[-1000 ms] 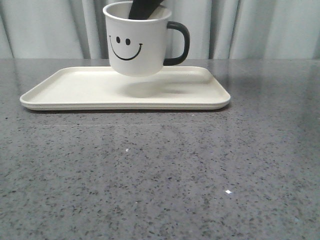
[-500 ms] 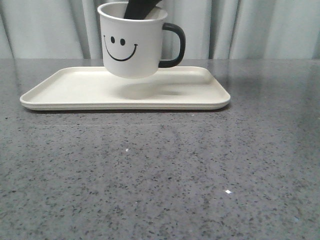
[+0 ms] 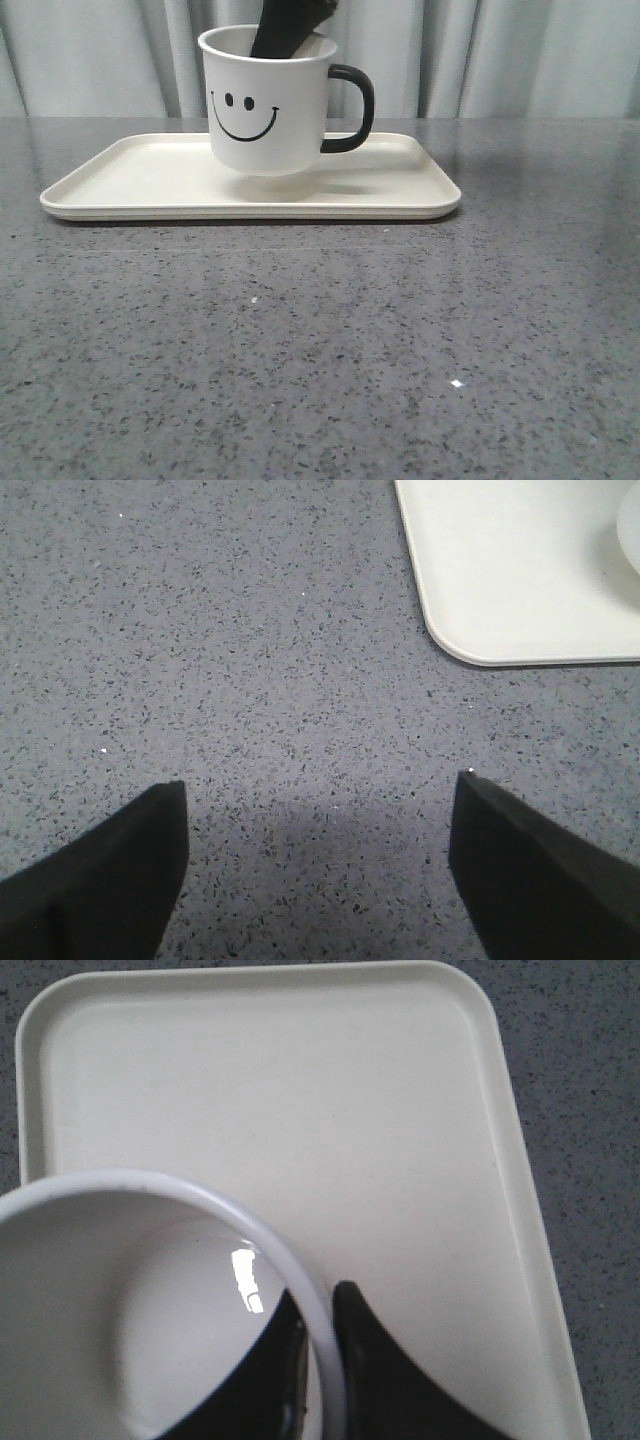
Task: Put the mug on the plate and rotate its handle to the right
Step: 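Rotate the held mug so the smiley faces the robot, then set the mug down on the tray and open the right gripper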
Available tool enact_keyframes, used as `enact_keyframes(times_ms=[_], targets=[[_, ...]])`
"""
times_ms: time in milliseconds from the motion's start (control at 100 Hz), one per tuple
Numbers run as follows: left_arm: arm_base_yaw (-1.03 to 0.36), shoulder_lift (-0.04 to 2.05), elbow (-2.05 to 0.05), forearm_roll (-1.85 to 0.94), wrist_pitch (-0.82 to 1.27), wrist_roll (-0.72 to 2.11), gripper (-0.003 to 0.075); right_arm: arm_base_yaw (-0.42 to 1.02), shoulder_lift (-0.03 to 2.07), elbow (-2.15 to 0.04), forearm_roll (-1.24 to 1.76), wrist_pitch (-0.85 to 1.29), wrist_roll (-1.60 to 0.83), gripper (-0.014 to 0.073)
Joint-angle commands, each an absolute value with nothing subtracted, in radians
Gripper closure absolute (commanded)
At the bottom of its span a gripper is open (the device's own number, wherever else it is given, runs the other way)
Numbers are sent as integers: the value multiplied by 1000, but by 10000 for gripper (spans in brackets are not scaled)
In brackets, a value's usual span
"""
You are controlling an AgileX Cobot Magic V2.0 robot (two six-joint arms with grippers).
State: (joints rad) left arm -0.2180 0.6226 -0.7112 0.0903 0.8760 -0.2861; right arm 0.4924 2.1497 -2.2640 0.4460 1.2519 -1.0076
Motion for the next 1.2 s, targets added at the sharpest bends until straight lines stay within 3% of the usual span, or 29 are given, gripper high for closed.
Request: enact_keyframes(times_ms=[0, 1020, 1090, 1190], targets=[[-215, 622, -738, 96, 811, -285, 195, 498, 2091, -2276, 496, 1337, -1016, 657], [-215, 622, -738, 96, 811, -285, 195, 504, 2105, -2233, 496, 1319, -1042, 654], [-215, 622, -738, 96, 811, -285, 195, 504, 2105, -2233, 496, 1315, -1042, 620], [-215, 622, -738, 96, 811, -285, 195, 504, 2105, -2233, 496, 1302, -1042, 494]])
